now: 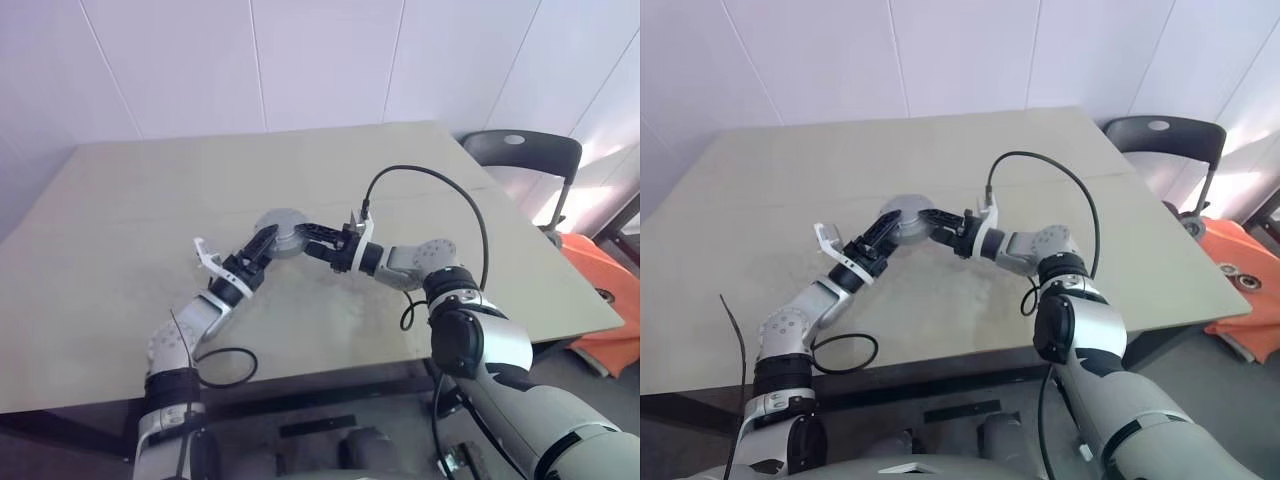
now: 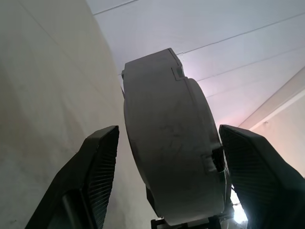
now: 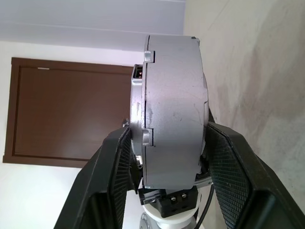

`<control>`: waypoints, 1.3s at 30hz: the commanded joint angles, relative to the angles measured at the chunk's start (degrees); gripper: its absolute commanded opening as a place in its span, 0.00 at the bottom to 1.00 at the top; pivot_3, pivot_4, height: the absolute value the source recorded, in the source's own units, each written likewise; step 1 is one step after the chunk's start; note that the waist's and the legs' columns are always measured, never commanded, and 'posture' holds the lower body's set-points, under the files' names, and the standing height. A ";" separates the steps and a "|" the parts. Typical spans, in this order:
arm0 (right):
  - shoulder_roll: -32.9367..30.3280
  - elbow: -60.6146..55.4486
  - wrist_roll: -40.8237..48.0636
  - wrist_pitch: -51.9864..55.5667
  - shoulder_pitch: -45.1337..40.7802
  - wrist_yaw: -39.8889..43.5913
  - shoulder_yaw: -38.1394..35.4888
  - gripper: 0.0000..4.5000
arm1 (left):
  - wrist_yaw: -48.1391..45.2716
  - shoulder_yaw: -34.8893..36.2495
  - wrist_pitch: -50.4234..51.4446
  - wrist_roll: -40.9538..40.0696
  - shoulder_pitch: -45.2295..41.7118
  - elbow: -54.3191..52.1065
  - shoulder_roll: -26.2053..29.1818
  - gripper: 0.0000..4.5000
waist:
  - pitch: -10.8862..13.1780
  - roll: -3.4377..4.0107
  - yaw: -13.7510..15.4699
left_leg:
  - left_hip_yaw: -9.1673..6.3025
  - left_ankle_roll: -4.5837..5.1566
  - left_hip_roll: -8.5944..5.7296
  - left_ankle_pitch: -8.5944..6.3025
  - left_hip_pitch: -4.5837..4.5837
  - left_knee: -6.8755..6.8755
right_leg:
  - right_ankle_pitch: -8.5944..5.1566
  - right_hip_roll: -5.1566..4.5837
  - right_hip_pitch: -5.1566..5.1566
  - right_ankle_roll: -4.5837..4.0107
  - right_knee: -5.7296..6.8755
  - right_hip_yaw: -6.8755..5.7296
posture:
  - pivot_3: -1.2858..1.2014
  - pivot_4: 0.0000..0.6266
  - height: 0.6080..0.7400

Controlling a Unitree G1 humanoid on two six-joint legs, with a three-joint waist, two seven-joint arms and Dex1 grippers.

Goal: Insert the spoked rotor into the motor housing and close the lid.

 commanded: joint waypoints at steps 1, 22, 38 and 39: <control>-0.22 -1.79 1.29 -0.17 -2.77 0.93 -0.56 0.47 | -0.61 1.08 0.22 -1.42 -1.75 -0.75 0.07 0.79 | 0.00 0.00 0.06 | 0.00 0.00 0.00 0.00 0.00 0.00 | 0.00 0.00 0.00 0.00 0.00 0.00 | 0.52 0.00 1.00; -0.14 -1.77 0.86 -1.18 -2.28 0.75 -0.52 0.47 | -0.62 1.88 -0.90 0.32 -4.92 0.38 0.88 0.79 | 0.00 0.00 0.14 | 0.00 0.00 0.00 0.00 -0.01 0.03 | 0.00 -0.01 0.00 0.00 0.02 0.00 | 0.52 0.00 1.00; -0.20 -1.87 0.99 -1.55 -2.07 0.70 -0.61 0.47 | -0.85 1.25 0.36 0.63 -4.63 -0.40 0.89 0.51 | 0.00 -0.01 0.15 | 0.00 -0.01 0.00 0.00 0.00 0.04 | 0.01 -0.02 0.00 0.01 0.05 0.00 | 0.52 0.00 1.00; -0.23 -1.89 0.98 -1.48 -2.02 0.68 -0.60 0.47 | -0.89 1.24 0.38 0.50 -4.54 -0.74 0.78 0.51 | -0.01 -0.01 0.15 | 0.00 -0.01 0.00 0.00 0.00 0.05 | 0.01 -0.02 0.00 0.01 0.05 0.00 | 0.52 0.00 1.00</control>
